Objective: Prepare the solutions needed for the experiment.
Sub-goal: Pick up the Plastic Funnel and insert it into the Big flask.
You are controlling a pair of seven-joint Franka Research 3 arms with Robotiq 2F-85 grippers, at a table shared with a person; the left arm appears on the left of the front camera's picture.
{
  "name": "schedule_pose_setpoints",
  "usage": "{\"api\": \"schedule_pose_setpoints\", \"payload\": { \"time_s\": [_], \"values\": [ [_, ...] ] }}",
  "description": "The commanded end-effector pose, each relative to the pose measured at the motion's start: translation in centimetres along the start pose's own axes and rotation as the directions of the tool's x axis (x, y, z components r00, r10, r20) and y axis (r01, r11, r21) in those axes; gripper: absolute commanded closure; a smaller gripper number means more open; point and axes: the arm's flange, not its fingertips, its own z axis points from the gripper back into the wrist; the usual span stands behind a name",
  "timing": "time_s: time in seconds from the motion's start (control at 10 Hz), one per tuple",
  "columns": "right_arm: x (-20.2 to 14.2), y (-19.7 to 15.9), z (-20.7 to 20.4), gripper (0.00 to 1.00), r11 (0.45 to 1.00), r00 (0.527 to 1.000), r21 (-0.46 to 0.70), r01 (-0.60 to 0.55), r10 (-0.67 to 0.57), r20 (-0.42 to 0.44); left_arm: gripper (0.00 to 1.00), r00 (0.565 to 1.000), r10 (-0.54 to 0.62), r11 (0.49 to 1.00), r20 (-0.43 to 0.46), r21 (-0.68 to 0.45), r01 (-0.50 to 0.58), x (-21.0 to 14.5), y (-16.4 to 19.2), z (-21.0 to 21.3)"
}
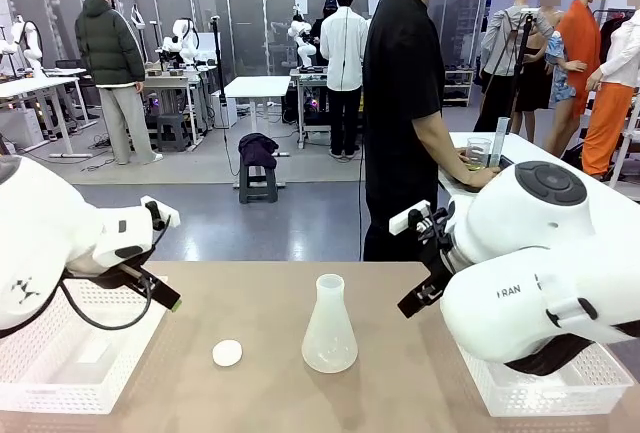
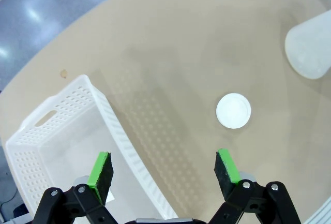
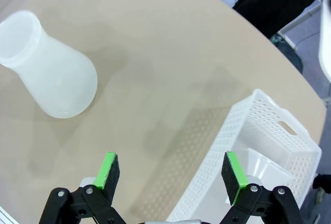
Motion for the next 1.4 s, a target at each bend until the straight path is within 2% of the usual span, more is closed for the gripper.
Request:
{"api": "schedule_pose_setpoints", "payload": {
  "time_s": [0.0,0.2,0.3,0.5,0.6,0.7,0.8,0.9,1.0,1.1,1.2,1.3],
  "values": [
    [-0.1,2.8,3.9,0.0,0.994,0.999,-0.096,0.048,-0.046,0.028,0.0,1.0,0.017,1.0,-0.001,0.013,-0.017,-1.1,-1.1,3.1],
    [0.6,3.6,7.9,0.0,0.985,0.992,-0.143,0.1,-0.087,0.093,0.0,0.999,0.028,0.999,0.025,-0.036,-0.027,-0.8,-2.0,5.8],
    [0.8,3.5,9.9,0.0,0.985,0.982,-0.102,0.142,-0.127,0.138,0.0,0.997,0.054,0.994,0.059,-0.096,-0.048,-0.6,-2.2,7.3],
    [0.4,1.7,13.1,0.0,0.949,0.93,0.118,0.292,-0.31,0.196,0.0,0.976,0.192,0.933,0.102,-0.326,-0.15,-0.5,-1.1,10.4],
    [-0.2,0.6,14.1,0.0,0.906,0.889,0.18,0.383,-0.415,0.194,0.0,0.954,0.28,0.895,0.108,-0.388,-0.219,-0.8,-0.2,11.4],
    [-0.9,-0.6,14.9,0.0,0.849,0.845,0.296,0.437,-0.5,0.188,0.0,0.939,0.316,0.854,0.137,-0.472,-0.219,-1.3,0.5,12.1],
    [-1.5,-1.6,15.4,0.0,0.77,0.801,0.427,0.474,-0.579,0.154,0.0,0.923,0.355,0.803,0.152,-0.555,-0.218,-1.8,1.4,12.3],
    [-1.9,-2.7,15.4,0.0,0.663,0.751,0.555,0.503,-0.653,0.099,0.0,0.904,0.4,0.736,0.151,-0.64,-0.219,-1.8,2.0,12.1],
    [-2.2,-3.8,15.1,0.0,0.534,0.712,0.679,0.504,-0.701,0.022,0.0,0.888,0.442,0.665,0.128,-0.711,-0.228,-1.7,2.3,11.5],
    [-2.3,-4.6,14.5,0.0,0.393,0.67,0.761,0.516,-0.738,-0.073,0.0,0.88,0.462,0.601,0.105,-0.767,-0.224,-1.4,2.3,10.8],
    [-2.3,-4.9,14.0,0.0,0.287,0.646,0.807,0.516,-0.75,-0.146,0.0,0.872,0.485,0.541,0.071,-0.808,-0.235,-1.2,2.5,10.2],
    [-2.3,-4.9,13.5,0.0,0.229,0.632,0.82,0.524,-0.751,-0.194,0.0,0.851,0.524,0.446,0.04,-0.864,-0.234,-0.9,2.6,9.9]
  ]
}}
